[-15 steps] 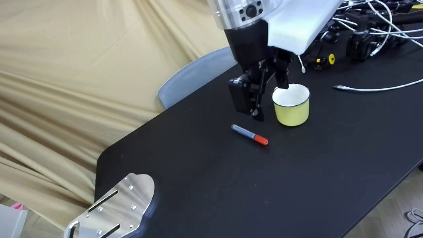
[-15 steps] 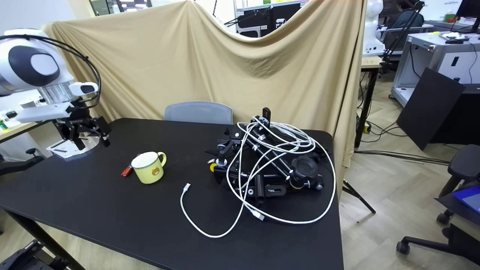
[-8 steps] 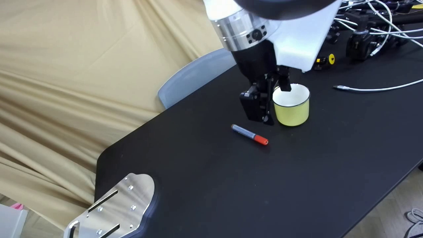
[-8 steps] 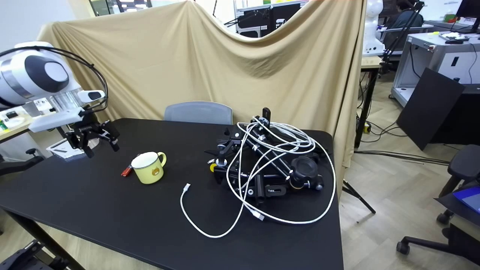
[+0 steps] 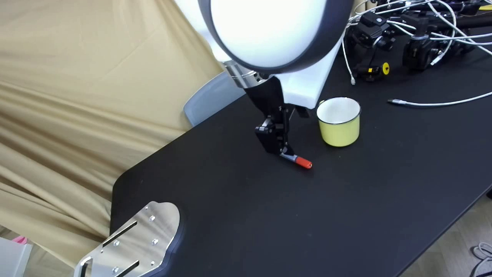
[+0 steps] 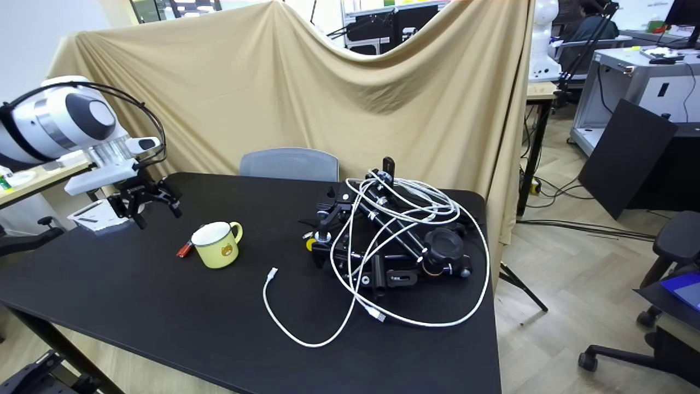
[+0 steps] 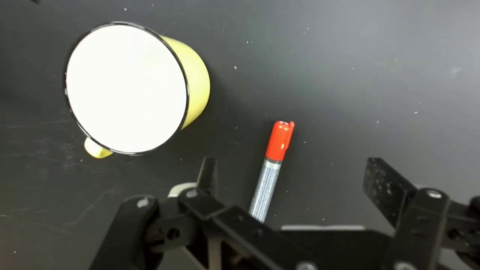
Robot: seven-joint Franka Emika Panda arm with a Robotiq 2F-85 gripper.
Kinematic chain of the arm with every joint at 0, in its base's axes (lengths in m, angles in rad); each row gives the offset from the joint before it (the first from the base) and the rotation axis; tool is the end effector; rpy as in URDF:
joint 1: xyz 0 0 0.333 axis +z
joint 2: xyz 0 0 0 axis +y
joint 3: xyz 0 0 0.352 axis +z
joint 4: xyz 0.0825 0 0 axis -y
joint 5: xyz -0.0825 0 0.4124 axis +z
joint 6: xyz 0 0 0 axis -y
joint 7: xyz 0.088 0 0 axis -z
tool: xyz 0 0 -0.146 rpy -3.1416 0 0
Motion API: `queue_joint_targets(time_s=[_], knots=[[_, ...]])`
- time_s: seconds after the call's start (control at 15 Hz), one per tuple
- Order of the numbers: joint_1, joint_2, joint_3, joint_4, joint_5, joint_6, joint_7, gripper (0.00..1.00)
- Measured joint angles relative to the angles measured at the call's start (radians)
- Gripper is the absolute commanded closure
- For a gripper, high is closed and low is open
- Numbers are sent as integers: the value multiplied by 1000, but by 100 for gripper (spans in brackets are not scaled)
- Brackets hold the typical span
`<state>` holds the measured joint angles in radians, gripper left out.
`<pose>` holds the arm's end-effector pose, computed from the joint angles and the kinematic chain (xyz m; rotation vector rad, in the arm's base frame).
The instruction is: Put the pen in the cup
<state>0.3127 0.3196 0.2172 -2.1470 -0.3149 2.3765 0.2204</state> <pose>0.5124 0.2880 0.2223 2.8762 0.7926 -0.0272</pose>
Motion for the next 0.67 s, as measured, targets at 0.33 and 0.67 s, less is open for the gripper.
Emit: queue_joint_targets(time_s=[0.33, 0.67], knots=[[18, 98, -20, 113, 47, -4, 1, 0], [18, 167, -23, 176, 125, -6, 0, 0]])
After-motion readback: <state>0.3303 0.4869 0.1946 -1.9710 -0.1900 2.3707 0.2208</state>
